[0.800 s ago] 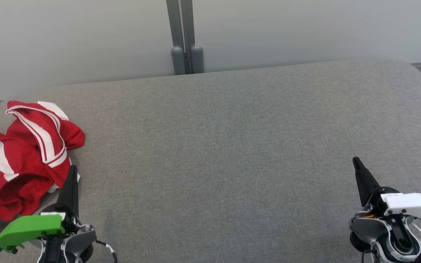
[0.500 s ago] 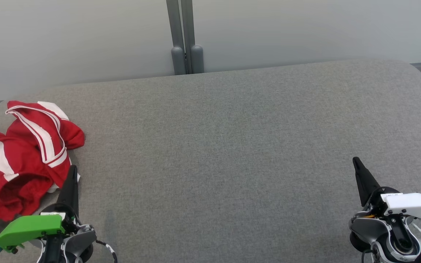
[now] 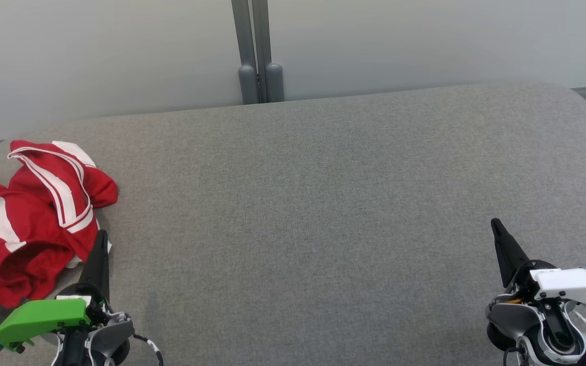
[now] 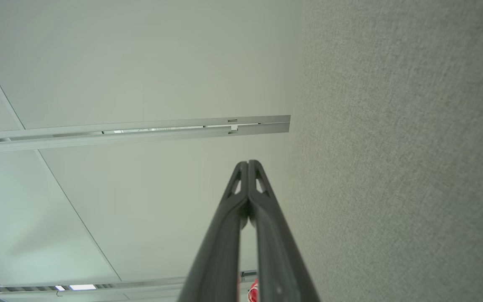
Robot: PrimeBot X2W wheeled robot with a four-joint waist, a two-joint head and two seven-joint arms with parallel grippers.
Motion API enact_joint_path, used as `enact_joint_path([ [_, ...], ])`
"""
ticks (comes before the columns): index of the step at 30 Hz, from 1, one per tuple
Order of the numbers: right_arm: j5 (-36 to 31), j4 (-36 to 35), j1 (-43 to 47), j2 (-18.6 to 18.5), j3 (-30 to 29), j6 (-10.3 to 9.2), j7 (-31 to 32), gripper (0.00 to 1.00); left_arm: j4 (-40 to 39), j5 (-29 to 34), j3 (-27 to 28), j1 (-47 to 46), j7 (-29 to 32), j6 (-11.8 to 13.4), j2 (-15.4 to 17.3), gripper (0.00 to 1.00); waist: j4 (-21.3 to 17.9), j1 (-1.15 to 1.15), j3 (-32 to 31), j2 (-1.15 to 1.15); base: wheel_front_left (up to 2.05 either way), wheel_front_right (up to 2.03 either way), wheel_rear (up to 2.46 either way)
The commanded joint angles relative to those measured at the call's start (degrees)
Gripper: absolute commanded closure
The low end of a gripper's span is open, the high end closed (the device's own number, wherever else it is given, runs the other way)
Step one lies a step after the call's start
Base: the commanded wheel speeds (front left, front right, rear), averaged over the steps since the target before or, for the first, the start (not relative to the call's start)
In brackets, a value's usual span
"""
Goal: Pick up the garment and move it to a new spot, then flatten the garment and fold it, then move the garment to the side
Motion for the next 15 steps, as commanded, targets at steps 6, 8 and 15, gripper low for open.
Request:
enact_joint_path([
  [6,0.29,-0.18,-0.66,-0.07,-0.08,0.05,0.28,1.0,-0.07,-0.04,0.09,-0.71,0.19,0.04,0.04,1.0,0.0,0.0,0.0,0.0,0.0,0.0,0.0],
  [8,0.29,-0.18,-0.66,-0.07,-0.08,0.05,0.28,1.0,-0.07,-0.04,0.09,-0.71,0.19,0.04,0.04,1.0,0.0,0.0,0.0,0.0,0.0,0.0,0.0],
  [15,0.29,-0.18,-0.66,-0.07,-0.08,0.05,0.28,1.0,-0.07,-0.04,0.09,-0.71,0.19,0.04,0.04,1.0,0.0,0.0,0.0,0.0,0.0,0.0,0.0],
])
